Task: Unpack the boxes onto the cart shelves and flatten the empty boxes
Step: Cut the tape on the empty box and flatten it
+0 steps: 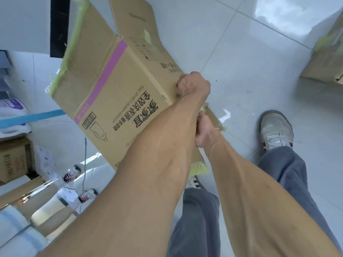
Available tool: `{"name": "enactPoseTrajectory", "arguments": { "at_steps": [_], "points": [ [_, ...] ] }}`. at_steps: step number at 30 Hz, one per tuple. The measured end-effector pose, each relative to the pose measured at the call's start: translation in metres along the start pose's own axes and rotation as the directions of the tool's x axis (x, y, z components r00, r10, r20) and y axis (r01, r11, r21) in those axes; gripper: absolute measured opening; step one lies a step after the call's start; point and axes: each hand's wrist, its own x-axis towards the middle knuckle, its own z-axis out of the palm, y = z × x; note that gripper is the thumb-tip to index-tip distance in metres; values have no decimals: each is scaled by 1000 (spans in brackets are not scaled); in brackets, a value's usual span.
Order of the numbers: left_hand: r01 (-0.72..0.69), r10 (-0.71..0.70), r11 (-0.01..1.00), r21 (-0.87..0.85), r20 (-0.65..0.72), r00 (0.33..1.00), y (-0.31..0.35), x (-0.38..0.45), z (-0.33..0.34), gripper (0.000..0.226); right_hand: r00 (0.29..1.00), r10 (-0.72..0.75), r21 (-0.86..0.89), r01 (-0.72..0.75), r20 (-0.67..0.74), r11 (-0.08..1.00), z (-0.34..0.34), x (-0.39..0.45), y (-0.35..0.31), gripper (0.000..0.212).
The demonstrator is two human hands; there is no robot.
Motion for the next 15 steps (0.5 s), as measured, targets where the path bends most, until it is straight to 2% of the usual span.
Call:
{"name": "enactPoseTrajectory", "arguments": {
  "at_steps": [2,4,6,11,15],
  "points": [
    [-35,35,999,-23,-17,999,-17,-3,1,30,998,51,-10,-51,-45,999,5,7,8,45],
    [-99,97,994,-46,-43,994,-32,-1,0,26,984,82,-64,-93,-156,994,6,15,22,35],
    [-144,139,987,-65,-84,987,-46,6,-4,24,976,97,-99,-118,-197,988,7,25,40,36],
    [-186,178,981,-54,-120,977,-58,22,-14,18,984,177,-90,-179,-32,980,17,42,76,44],
    [-174,171,985,-21,-101,980,-64,27,-3,23,992,84,75,-91,96,993,19,49,88,45]
  ]
}}
